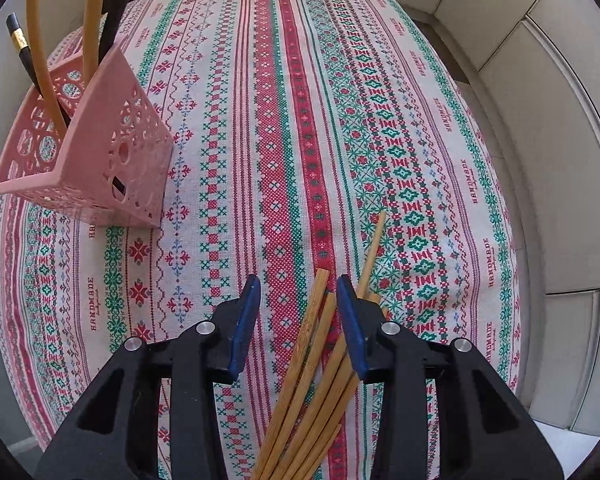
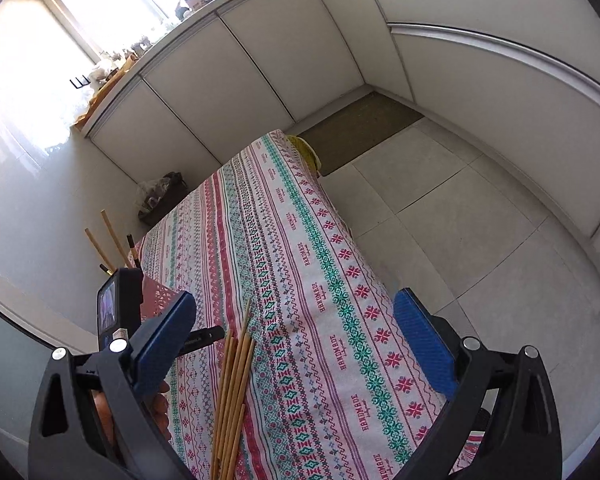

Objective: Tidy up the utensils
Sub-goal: 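Grasp another chopstick with the left tool while the right tool grasps one too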

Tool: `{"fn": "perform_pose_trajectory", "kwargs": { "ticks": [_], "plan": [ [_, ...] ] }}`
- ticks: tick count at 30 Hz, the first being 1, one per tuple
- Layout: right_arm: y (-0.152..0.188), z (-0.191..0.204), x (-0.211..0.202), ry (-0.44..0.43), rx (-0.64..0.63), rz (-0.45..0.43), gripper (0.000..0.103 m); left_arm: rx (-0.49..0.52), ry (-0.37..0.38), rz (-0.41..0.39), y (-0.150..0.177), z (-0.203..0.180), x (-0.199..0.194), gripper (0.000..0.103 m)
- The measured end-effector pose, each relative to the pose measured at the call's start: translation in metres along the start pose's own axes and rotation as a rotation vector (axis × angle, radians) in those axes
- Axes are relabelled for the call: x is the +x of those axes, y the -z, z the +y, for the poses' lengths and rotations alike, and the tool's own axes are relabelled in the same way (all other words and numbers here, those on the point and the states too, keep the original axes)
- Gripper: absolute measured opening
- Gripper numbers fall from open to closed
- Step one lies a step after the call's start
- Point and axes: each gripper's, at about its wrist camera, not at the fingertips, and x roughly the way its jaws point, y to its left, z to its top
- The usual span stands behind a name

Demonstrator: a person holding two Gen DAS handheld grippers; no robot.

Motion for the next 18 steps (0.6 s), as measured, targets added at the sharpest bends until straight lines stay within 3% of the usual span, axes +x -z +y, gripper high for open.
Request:
{"fn": "perform_pose_trajectory", "kwargs": {
  "ticks": [9,12,14,18],
  "plan": [
    [0.001,-0.002,0.001,0.014,-0.001,0.005,0.096,0.014,-0.036,0.019,-0.007,-0.003,0.024,0.030],
    [0.002,0.002,0.004,0.013,-0.005,0.018,0.096,0.035,-0.059,0.013,-0.004,-0.003,0.025,0.022],
    [0.003,0.008,0.006,0.016,-0.024,0.029,0.096,0.020,-0.056,0.013,-0.002,0.003,0.024,0.010],
    [0.009,0.023,0.019,0.046,-0.076,0.078,0.096,-0.004,-0.072,-0.005,0.012,0.024,0.018,0.008]
  ]
}}
